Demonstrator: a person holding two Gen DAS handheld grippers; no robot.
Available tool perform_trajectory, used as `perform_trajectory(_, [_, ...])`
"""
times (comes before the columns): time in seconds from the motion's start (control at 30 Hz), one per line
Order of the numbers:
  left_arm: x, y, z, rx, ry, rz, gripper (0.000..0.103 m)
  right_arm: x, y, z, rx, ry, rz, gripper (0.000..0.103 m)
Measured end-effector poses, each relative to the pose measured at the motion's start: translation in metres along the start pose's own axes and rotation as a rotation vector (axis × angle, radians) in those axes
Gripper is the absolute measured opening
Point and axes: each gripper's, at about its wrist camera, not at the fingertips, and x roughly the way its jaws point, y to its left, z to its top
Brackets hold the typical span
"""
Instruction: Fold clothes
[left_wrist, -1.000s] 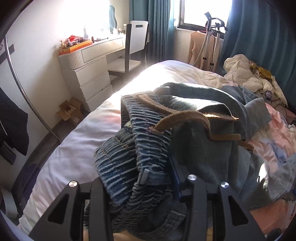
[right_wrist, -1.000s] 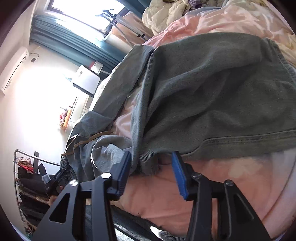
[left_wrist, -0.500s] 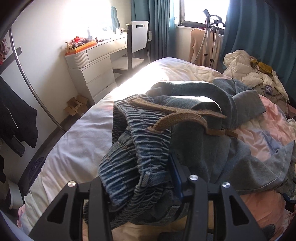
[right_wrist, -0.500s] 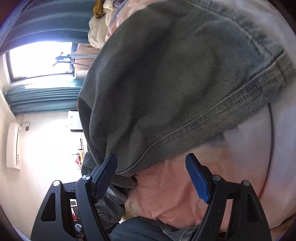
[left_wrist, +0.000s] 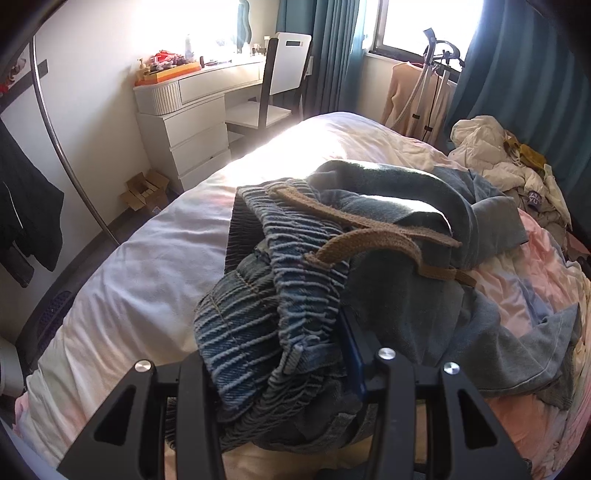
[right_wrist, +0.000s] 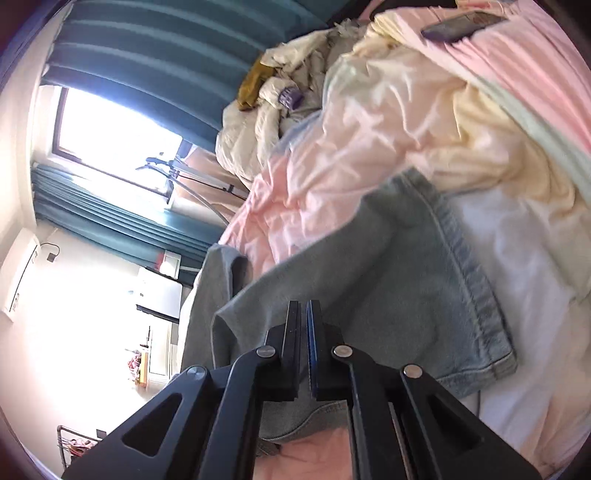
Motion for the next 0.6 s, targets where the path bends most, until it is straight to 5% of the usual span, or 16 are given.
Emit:
perform_trajectory(0.1, [0.006, 0.002, -0.004, -0.005, 0.005, -0.001, 0.045, -0.011, 0.002, 0.001, -0.008, 0.028, 0.013, 0.003])
perform_trajectory(0.23, [0.013, 0.006, -0.010, -0.015, 0.012, -0.012, 0.045, -0.026, -0.057, 0.002, 0.090, 0.161, -0.003, 0.009])
perform_trajectory(0.27, [0.014, 0.007, -0.010, -0.018, 0.011, -0.015, 0.045, -0.020, -0.074, -0.004, 0.122, 0.193, -0.009, 0.021])
perform_trajectory(0.3, [0.016, 0.008, -0.011, -0.021, 0.011, -0.019, 0.045, -0.013, -0.091, -0.010, 0.154, 0.224, -0.018, 0.048])
perform_trajectory(0.37, [0.021, 0.011, -0.011, -0.032, 0.017, -0.024, 0.045, 0.002, -0.114, -0.019, 0.209, 0.270, -0.072, 0.069])
perform_trajectory(0.5, [0.027, 0.014, -0.009, -0.035, -0.005, -0.023, 0.041, 0.016, -0.136, -0.027, 0.277, 0.275, -0.127, 0.069])
perform_trajectory(0.6, [0.029, 0.018, -0.003, -0.060, -0.014, -0.029, 0.027, 0.023, -0.133, -0.030, 0.244, 0.270, -0.183, 0.060])
